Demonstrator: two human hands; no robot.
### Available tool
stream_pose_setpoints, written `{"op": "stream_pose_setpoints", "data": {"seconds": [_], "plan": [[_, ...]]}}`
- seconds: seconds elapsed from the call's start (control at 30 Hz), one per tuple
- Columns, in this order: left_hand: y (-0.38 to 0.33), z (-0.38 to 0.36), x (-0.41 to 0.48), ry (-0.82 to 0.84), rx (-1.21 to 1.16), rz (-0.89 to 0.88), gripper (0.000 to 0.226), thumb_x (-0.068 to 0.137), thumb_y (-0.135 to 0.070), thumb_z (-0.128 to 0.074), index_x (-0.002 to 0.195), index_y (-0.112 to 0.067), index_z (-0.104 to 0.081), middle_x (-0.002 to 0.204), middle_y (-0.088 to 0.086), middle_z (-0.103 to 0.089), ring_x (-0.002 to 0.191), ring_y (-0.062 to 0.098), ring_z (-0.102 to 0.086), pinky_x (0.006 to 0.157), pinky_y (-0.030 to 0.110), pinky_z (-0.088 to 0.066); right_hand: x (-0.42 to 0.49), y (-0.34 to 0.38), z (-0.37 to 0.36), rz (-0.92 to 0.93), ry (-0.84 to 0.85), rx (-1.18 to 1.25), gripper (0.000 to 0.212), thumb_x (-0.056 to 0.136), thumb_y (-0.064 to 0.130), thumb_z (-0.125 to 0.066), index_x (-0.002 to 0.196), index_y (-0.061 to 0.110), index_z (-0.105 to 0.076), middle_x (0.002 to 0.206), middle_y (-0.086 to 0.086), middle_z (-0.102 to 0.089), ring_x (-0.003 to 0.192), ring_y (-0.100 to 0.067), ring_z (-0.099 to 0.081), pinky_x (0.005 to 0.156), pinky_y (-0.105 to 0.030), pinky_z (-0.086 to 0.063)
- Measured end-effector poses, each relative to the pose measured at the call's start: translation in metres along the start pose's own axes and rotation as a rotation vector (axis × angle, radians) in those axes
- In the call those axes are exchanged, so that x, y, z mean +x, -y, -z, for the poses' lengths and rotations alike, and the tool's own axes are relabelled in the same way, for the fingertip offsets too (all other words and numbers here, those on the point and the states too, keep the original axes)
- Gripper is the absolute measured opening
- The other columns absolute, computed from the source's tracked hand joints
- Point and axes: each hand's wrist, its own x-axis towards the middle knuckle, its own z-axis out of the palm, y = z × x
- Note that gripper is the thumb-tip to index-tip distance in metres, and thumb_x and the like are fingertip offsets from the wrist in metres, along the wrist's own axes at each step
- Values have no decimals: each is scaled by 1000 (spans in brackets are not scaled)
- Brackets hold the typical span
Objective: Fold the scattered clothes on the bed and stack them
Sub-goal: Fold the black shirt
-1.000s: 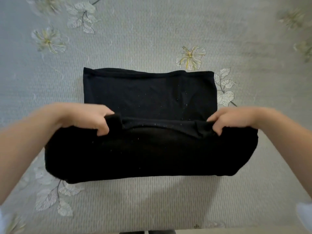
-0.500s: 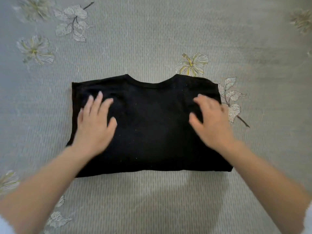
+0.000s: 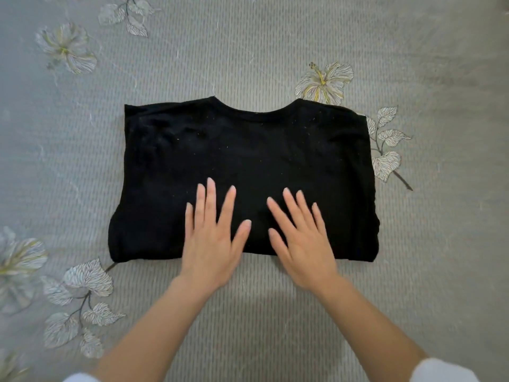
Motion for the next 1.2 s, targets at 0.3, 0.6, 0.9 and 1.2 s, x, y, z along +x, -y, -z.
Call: {"op": "stream_pose_setpoints", "data": {"seconds": [0.3,0.6,0.9,1.2], "plan": [[8,-22,-9,78,129,78,72,93,-65,-9,153,-26,2,159,9,18,145,26,20,116,48,4,-33,-63,1,-253,95,-195,56,93,60,4,146,45,17,157,10,19,144,-13,24,114,-38,21],[4,-16,-5,208,71,118,82,81,-77,1,145,-31,24,151,5,38,137,23,38,114,46,15,-35,-79,25,-505,-283,277,56,97,34,-49,148,26,-29,158,0,-16,145,-19,-14,117,-44,-13],[-3,-12,1,287,101,164,80,82,-73,-3,138,-29,34,142,6,48,135,27,40,112,49,16,-2,-94,59,-960,-90,910,54,75,19,-77,122,9,-52,115,-4,-61,101,-23,-61,82,-36,-51],[-3,-7,1,317,68,141,75,89,-68,-6,141,-29,33,141,7,49,131,27,44,111,49,19,21,-38,136,-789,201,1428,24,85,19,-57,104,10,-69,100,-6,-74,84,-23,-72,78,-38,-55]]}}
